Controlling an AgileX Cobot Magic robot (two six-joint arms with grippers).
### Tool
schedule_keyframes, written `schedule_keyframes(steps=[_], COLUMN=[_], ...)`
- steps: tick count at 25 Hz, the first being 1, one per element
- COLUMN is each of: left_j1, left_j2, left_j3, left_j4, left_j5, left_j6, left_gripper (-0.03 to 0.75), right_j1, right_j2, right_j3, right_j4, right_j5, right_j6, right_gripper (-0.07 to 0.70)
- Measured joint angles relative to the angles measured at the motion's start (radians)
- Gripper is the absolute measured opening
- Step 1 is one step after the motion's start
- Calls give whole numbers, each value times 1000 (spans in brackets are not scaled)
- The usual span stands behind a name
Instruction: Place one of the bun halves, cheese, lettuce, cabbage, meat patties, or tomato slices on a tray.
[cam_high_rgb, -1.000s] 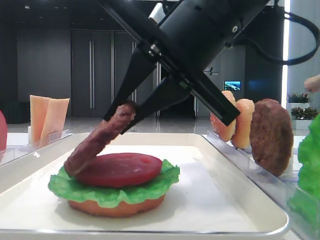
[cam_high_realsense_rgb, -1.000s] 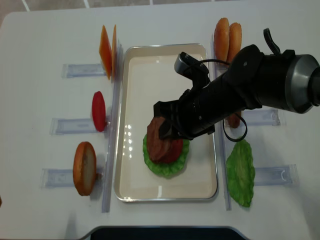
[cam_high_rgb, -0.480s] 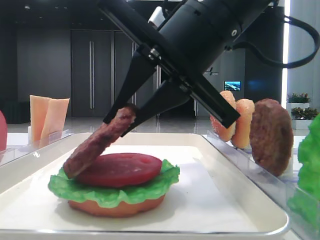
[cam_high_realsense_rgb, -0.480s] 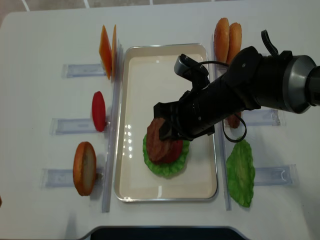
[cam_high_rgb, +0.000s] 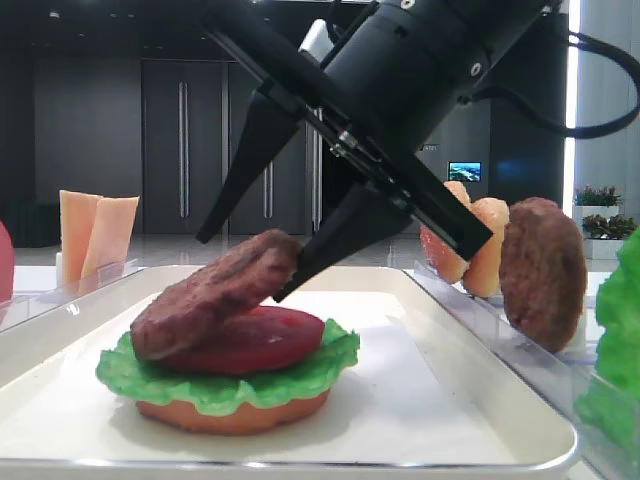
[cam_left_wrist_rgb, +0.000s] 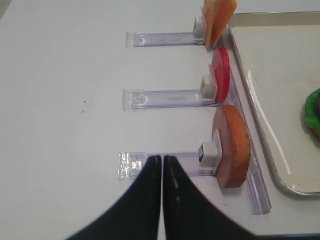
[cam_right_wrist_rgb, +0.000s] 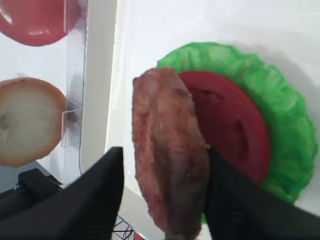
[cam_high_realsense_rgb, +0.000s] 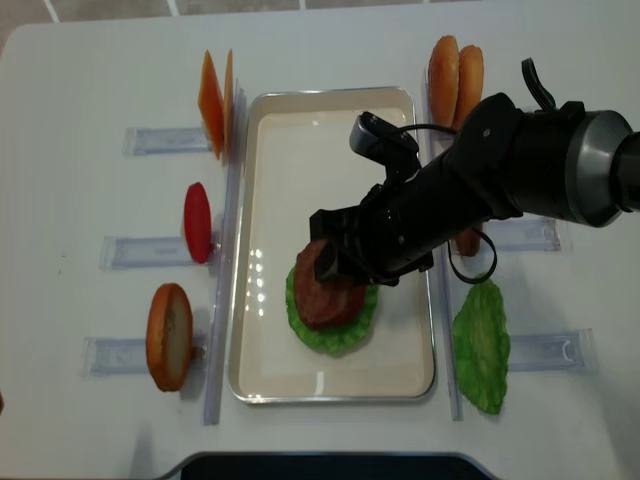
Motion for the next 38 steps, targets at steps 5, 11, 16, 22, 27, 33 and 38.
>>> schedule_keyframes(steps=[5, 11, 16, 22, 27, 33, 38], left_j1=[0, 0, 0, 0, 0, 0, 0], left_j2=[0, 0, 0, 0, 0, 0, 0], left_j3=[0, 0, 0, 0, 0, 0, 0], left_j4=[0, 0, 0, 0, 0, 0, 0], left_j5=[0, 0, 0, 0, 0, 0, 0], left_j6=[0, 0, 0, 0, 0, 0, 0], left_gripper=[-1, -1, -1, -1, -1, -1, -1], right_j1=[0, 0, -1, -2, -2, -6, -69], right_j2=[0, -7, -32, -73, -102, -109, -115], right_j3=[-2, -51, -79, -163, -260, -376, -437], right_j4=[-81, -329, -520, -792, -966, -1094, -1112], right_j5=[0, 35, 50, 144, 266, 395, 489], right_j6=[81, 288, 425, 646, 757, 805, 782], right_gripper=[417, 426, 426, 428, 429, 429, 429])
